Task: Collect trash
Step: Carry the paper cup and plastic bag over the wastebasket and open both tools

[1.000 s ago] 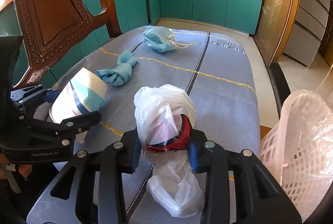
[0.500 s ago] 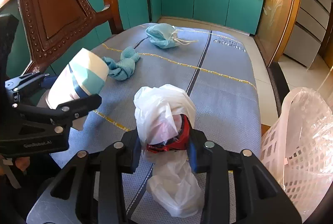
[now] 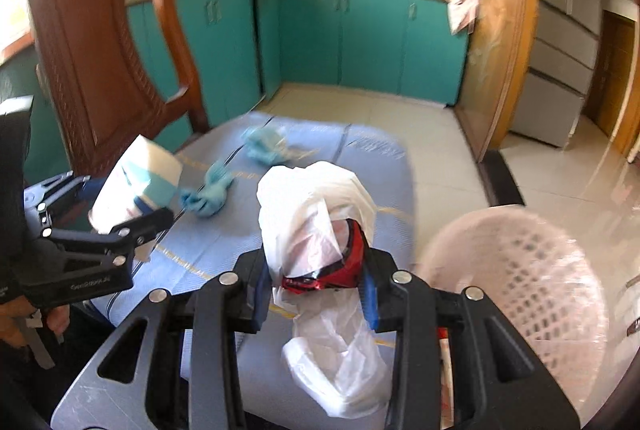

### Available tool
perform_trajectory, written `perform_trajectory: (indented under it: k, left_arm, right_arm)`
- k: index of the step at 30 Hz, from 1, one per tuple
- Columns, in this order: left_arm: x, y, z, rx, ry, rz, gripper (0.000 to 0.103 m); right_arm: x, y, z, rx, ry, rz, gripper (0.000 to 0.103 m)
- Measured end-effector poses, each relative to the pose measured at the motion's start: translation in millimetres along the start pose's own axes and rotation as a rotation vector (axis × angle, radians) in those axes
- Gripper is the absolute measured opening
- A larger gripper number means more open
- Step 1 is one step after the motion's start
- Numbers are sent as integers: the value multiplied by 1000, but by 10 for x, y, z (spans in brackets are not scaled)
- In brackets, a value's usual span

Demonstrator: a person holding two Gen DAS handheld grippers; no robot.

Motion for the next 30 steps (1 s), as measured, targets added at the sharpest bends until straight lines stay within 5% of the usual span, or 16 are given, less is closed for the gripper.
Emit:
perform_trajectory:
  k: [17,30]
  left_arm:
    - [456,44,-1864,-286,178,-27,76]
    - [337,562,-2713,-336,292,63,76]
  right_arm:
    - [-569,-968,-1584,-254,208,-76,36]
    - [-862,-1177,-2033,-316,285,-71,36]
Point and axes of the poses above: each gripper's, at about its wrist camera, not at the fingertips, and y roughly the way its jaws point, z to its left, x to its top, the point moved 3 cm from there along y, roughly the way its jaws point, and after that the axes turned 3 degrees about -z, right-handed, at the moved point
